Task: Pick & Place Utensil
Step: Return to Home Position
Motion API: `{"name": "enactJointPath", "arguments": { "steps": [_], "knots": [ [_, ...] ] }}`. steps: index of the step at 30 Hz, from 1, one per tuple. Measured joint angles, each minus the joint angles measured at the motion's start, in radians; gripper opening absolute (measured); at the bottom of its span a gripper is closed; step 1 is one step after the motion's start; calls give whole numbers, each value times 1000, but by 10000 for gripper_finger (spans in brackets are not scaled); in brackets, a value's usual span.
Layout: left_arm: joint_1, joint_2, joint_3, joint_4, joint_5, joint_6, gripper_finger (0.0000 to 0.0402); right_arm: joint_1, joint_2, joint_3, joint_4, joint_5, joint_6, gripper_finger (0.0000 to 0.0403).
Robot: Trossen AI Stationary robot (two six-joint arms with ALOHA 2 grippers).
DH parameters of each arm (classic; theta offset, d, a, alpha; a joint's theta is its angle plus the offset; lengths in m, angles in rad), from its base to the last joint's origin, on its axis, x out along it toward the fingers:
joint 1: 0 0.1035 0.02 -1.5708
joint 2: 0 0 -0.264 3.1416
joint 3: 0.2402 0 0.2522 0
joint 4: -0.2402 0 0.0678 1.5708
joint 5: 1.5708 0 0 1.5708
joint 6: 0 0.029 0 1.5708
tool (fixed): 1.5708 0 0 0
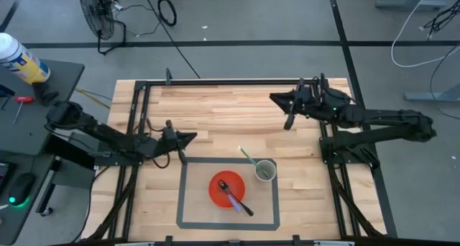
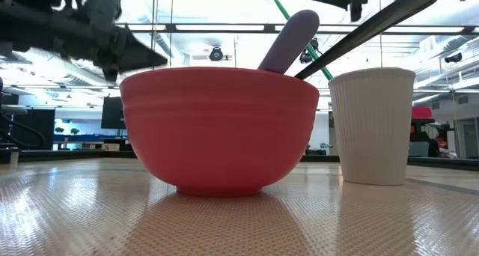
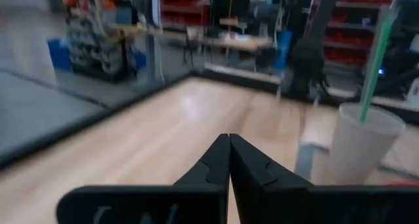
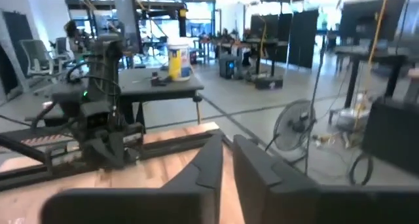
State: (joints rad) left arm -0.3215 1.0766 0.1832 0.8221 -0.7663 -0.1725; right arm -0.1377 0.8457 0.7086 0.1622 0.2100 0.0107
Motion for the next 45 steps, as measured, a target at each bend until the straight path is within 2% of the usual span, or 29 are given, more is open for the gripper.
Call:
{"name": "enactJointPath", "arguments": {
  "steps": [5,8,13,16,19,24,27,31,36,42,45],
  "knots": [
    [-10,-164,0,-18,22,105,14,29,-76,-14,-41,-44,-72,5],
    [-20,-266,0,-95,57,114,14,57,-126,-48,-66,-53,-76,6],
    [-11,-457,0,-218,68,126,14,100,-250,-143,-63,16,-76,3],
    [6,-572,0,-273,105,131,14,110,-356,-199,-95,-26,-50,2],
    [25,-662,1,-369,189,106,14,110,-455,-256,-93,-68,-22,2],
    [44,-738,1,-512,251,56,14,110,-587,-348,-99,-89,2,1],
    [44,-782,1,-543,248,62,14,110,-653,-395,-98,-88,8,1],
    [45,-878,2,-608,178,80,14,110,-741,-453,-123,-88,39,1],
    [44,-962,-1,-756,223,46,14,110,-806,-541,-127,-96,76,1],
    [44,-976,-110,-647,288,36,11,110,-817,-683,18,-158,82,1],
    [44,-983,-165,-595,293,33,8,110,-827,-691,20,-125,66,0]
  ]
}}
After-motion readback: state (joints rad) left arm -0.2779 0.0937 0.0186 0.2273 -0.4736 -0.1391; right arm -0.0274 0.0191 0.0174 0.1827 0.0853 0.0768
